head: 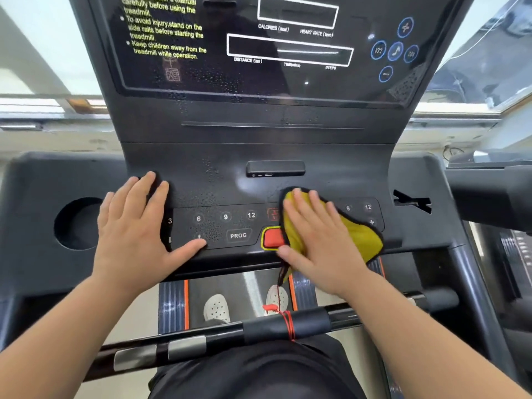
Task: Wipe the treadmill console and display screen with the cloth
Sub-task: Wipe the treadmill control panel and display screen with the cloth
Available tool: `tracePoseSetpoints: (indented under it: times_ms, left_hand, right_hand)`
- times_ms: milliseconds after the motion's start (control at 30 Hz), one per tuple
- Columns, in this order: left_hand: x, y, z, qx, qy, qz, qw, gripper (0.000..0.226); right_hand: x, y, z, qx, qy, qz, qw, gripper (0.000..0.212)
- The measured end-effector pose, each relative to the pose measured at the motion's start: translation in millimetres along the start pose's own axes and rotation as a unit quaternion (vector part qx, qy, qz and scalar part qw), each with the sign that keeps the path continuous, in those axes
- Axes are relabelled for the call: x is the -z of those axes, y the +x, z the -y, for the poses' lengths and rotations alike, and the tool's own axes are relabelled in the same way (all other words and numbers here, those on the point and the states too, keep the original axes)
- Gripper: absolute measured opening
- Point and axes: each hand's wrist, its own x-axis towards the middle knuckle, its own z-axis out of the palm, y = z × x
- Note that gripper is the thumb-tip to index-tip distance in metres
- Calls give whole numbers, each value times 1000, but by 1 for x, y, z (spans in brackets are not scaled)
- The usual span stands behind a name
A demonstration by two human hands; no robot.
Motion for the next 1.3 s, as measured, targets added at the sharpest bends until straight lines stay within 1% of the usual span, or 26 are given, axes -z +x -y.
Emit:
tracePoseSetpoints:
  times_ms: [67,133,200,233,267,333,400,433,500,567,600,700,767,833,867,900,967,1033,1133,1200,1233,1300]
  left_hand:
    - [-1,0,2,-1,-7,-6,1000,108]
    - [-2,0,3,-3,-12,-12,1000,107]
    - [-3,-1,4,1,-19,-19,1000,108]
    - [-3,-1,5,5,-26,-21,999,109]
    - [-3,-1,5,7,-32,-22,999,110]
    - [-4,-1,6,3,-40,-19,999,112]
    - [-5,-1,7,-7,-47,-20,999,111]
    - [-5,-1,8,-9,-57,-22,998,109]
    - [-6,-1,11,-3,-90,-29,995,100]
    - [-6,-1,13,6,-120,-38,992,92]
    - [-7,-1,14,7,-126,-41,991,90]
    - [-7,0,15,6,-136,-51,989,88]
    - [-8,1,15,10,-149,-54,987,86]
    - [-8,0,17,13,-162,-55,985,83]
    - [-8,0,17,11,-169,-54,984,81]
    - [-7,-1,18,9,-174,-53,983,79]
    - [-7,-1,19,4,-181,-53,982,76]
    - [-8,0,19,1,-183,-57,981,73]
    - [-8,0,19,-5,-184,-66,981,74]
    - [-8,0,19,-6,-190,-67,979,77]
    - [-7,0,18,-4,-198,-67,978,77]
    - [-7,0,19,5,-225,-73,972,70]
  right_hand:
    - [2,-7,-22,-85,18,-28,996,101]
    - [5,-6,-31,-168,47,-45,984,108]
    - [8,3,-22,-200,62,-46,977,112]
    - [10,8,-13,-191,62,-40,979,113]
    - [11,13,-3,-163,60,-28,984,113]
    - [13,20,19,-69,49,8,996,111]
    - [11,25,40,22,25,46,998,107]
    - [9,26,48,54,14,57,997,104]
    - [6,24,53,89,-2,60,994,96]
    - [4,20,40,81,-7,51,995,89]
    - [5,17,28,54,-5,40,998,87]
    - [9,4,-15,-63,16,-2,998,87]
    - [12,-2,-30,-126,35,-12,991,90]
    - [13,1,-24,-160,34,-18,986,99]
    - [12,5,-13,-159,29,-15,987,103]
    - [11,10,1,-139,24,-6,990,104]
    - [9,18,36,-53,14,23,998,100]
    - [6,27,68,37,0,47,998,95]
    - [0,36,95,114,-15,61,991,89]
    - [-1,35,90,120,-19,55,991,87]
    - [0,33,81,102,-13,43,994,87]
    - [4,28,52,23,10,12,1000,88]
